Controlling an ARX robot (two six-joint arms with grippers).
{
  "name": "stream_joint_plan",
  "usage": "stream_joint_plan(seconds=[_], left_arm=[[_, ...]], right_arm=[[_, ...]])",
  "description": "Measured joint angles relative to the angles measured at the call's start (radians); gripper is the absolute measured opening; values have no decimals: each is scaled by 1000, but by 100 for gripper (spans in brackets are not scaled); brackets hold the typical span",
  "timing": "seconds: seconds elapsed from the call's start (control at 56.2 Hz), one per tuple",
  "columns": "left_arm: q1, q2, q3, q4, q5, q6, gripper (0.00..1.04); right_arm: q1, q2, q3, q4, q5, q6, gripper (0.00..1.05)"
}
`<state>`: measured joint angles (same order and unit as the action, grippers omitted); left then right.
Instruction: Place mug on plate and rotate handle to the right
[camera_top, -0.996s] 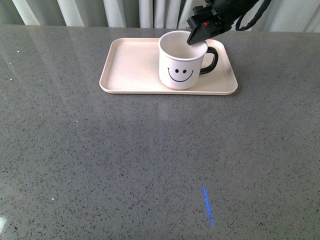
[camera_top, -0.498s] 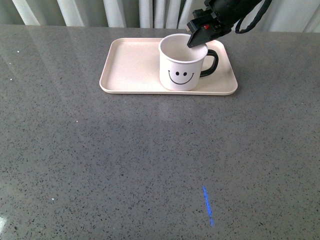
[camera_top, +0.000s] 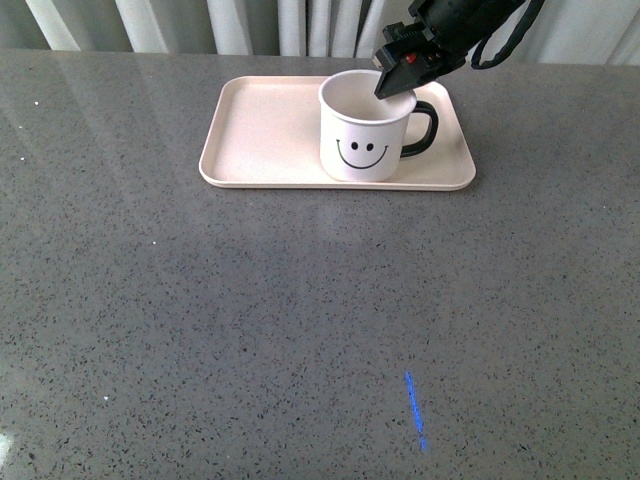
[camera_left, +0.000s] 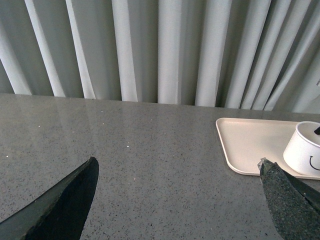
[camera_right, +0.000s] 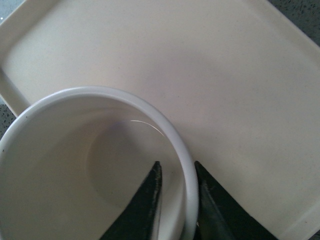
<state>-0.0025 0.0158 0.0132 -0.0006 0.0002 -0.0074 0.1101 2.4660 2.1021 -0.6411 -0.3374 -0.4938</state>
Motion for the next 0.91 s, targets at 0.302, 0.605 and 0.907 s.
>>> stream_joint_plan(seconds=[0.302,0.605,0.907], left_arm=[[0,0,0,0,0,0,96],[0,0,0,0,0,0,96],[0,0,0,0,0,0,96]], right_arm=[[0,16,35,-21,11,-19,72],[-21,-109,-64,77,-10,-31,96],[-11,-529,-707,1028,372,301,72]])
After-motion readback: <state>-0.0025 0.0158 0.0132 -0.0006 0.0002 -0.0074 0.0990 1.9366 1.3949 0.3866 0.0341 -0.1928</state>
